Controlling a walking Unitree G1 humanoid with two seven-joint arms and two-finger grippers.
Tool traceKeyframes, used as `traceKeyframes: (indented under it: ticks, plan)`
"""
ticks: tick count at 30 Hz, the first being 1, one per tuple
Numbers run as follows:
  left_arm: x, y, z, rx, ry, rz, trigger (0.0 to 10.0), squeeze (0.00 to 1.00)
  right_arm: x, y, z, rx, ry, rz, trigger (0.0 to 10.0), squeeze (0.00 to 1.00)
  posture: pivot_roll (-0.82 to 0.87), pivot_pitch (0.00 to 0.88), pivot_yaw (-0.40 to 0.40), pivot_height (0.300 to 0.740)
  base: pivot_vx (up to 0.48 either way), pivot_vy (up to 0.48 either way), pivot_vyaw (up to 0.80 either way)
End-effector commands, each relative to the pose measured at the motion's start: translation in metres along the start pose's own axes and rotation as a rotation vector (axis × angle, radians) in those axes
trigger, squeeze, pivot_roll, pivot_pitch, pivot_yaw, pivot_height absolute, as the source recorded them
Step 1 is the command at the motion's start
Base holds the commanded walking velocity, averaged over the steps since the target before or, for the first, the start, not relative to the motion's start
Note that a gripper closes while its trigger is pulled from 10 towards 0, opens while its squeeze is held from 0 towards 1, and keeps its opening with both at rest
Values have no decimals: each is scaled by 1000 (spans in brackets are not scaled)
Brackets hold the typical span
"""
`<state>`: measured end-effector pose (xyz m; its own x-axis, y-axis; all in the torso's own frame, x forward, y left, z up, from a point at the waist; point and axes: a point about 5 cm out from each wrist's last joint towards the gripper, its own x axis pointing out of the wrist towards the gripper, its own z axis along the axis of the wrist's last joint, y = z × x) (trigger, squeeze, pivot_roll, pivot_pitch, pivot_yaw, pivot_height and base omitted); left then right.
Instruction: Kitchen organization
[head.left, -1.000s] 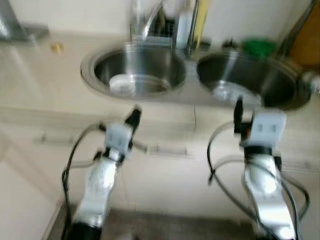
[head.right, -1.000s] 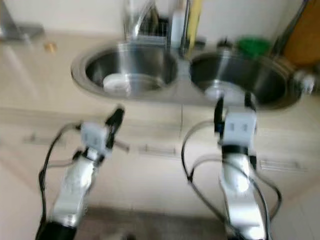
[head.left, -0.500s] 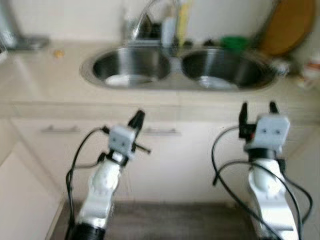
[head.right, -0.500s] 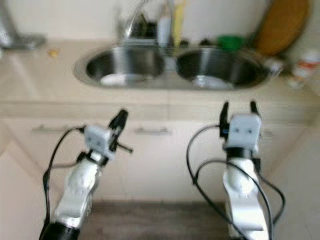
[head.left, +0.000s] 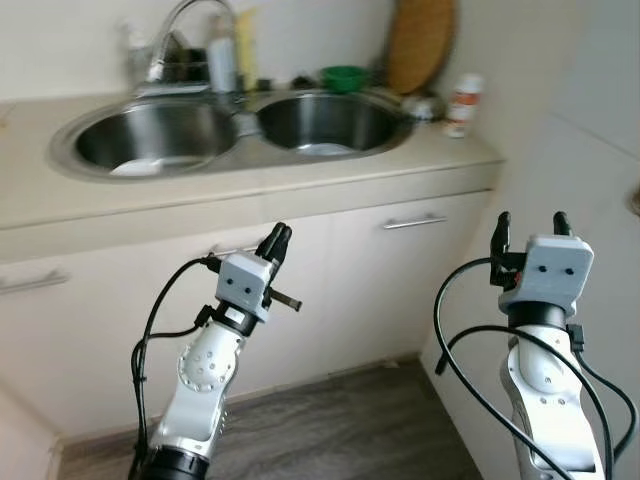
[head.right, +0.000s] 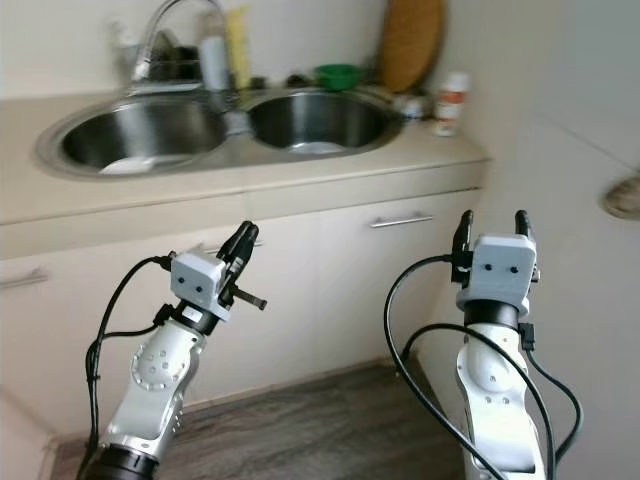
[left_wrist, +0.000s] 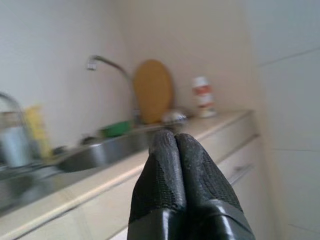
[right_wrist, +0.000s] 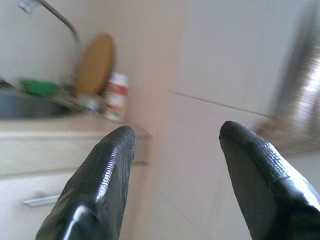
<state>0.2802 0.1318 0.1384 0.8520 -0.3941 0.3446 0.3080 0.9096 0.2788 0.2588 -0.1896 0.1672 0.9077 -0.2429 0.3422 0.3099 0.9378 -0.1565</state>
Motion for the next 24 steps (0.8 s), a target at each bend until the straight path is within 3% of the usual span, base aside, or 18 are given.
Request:
traceKeyframes:
  ticks: [1,14,24]
  plan:
    - [2,-3,1,3,-3,-18,10000,0,1,-2,1,2,-1,-11,10000,0,109,0,-49,740,0,0,-800]
    - [2,-4,0,17,9,-26,10000,0,-5,-9,-8,-33,44,-32,10000,0,104,0,-51,740,0,0,-800]
    - [2,-5,-2,22,20,-33,10000,0,-7,-27,-26,-73,165,-166,10000,0,102,0,-50,740,0,0,-800]
